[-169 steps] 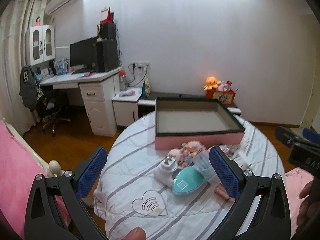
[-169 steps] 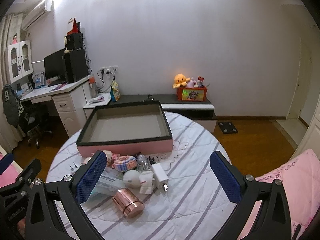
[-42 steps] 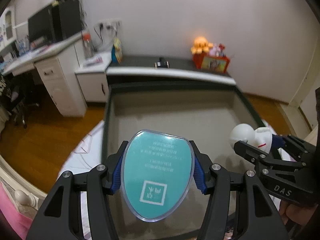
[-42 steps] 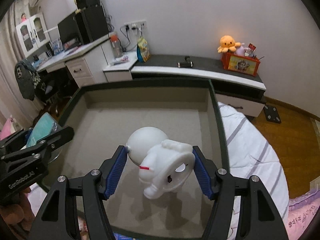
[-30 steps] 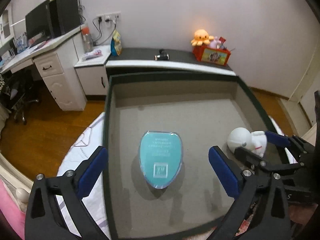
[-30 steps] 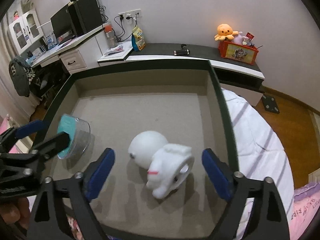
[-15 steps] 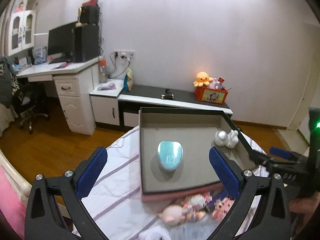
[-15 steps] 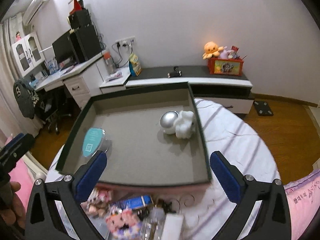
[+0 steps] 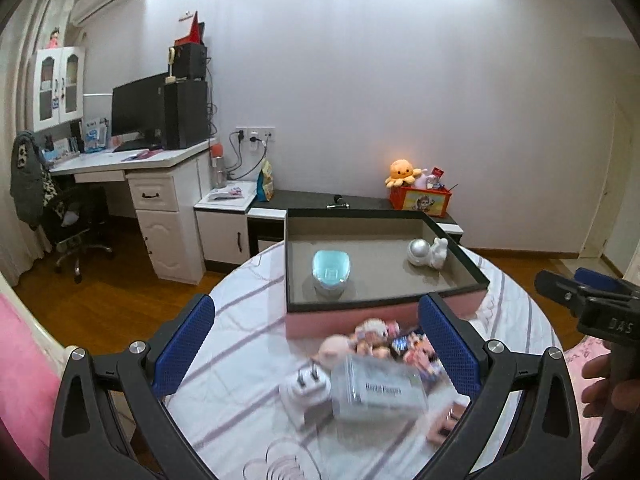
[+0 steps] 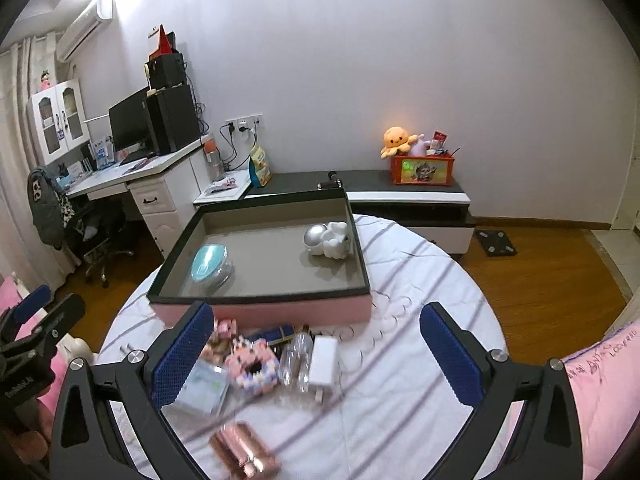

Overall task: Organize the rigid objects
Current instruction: 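Withdraw both tools from the box back over the table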

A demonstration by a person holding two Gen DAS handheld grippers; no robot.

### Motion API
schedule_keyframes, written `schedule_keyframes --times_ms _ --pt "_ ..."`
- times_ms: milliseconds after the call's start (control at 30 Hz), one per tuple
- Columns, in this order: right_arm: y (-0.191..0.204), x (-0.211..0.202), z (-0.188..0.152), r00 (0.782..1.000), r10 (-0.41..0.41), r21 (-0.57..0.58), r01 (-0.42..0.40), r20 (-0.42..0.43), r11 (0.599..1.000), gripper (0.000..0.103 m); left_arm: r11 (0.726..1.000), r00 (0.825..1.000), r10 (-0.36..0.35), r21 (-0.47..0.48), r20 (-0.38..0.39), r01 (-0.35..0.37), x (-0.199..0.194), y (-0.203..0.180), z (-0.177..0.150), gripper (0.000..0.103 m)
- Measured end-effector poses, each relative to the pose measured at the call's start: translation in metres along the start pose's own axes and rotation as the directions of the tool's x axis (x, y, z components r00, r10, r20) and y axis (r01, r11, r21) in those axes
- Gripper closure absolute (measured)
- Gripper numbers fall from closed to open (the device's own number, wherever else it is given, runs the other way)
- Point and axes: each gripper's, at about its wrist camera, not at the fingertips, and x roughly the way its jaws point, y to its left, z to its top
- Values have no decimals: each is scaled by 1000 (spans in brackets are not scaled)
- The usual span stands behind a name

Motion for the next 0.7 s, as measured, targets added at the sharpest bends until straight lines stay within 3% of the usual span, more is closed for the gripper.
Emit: schedule_keyframes --times_ms 367,700 --pt "0 -28 -37 1000 -11 5 11 -11 1000 0 1000 999 -10 -7 -37 10 -31 -13 -35 0" --pt "8 -41 -47 1000 -1 -13 1 -4 1000 0 1000 999 11 -3 -38 -11 -45 -14 -38 0"
